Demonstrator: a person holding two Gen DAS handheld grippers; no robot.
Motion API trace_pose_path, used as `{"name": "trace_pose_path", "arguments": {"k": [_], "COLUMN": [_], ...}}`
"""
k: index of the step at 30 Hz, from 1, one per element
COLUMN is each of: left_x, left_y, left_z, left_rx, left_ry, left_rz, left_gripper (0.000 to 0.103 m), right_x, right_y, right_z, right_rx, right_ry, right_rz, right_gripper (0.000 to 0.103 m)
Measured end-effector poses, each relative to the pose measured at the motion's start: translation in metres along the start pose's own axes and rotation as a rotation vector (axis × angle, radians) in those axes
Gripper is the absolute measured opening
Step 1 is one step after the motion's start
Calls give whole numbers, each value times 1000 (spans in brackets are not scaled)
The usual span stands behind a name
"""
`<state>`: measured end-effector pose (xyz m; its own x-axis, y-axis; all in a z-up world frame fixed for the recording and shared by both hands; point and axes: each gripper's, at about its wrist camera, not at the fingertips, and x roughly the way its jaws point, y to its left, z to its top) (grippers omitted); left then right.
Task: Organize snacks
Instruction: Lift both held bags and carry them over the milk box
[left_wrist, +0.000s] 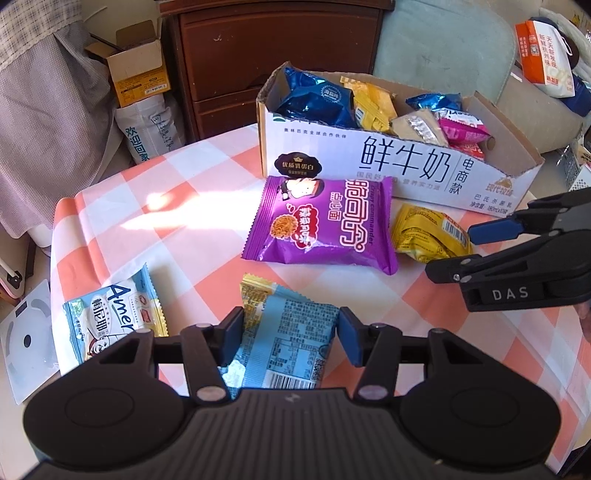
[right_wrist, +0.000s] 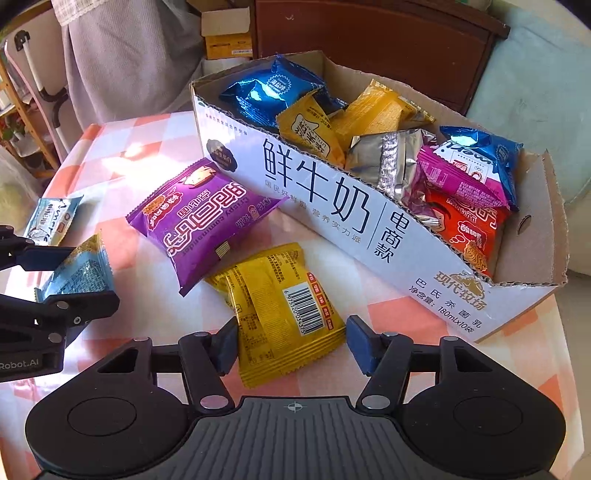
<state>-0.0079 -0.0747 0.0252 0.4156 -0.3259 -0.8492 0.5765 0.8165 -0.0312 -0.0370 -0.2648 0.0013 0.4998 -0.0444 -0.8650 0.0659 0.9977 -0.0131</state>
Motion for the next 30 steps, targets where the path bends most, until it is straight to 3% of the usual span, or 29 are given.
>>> {"name": "trace_pose_path", "arguments": {"k": [17, 30], "left_x": [-15, -34], "left_y": [0, -13], "left_z": [25, 51], "left_rx": [-59, -44], "left_ry": [-88, -192], "left_rz": [28, 47], "left_gripper": [53, 53], "right_x": [-44, -72], "right_y": [2, -10], "right_z": [9, 21], "right_rx": [44, 113], "right_ry": [-141, -245], "right_rz": [4, -8], "right_gripper": [60, 60]}}
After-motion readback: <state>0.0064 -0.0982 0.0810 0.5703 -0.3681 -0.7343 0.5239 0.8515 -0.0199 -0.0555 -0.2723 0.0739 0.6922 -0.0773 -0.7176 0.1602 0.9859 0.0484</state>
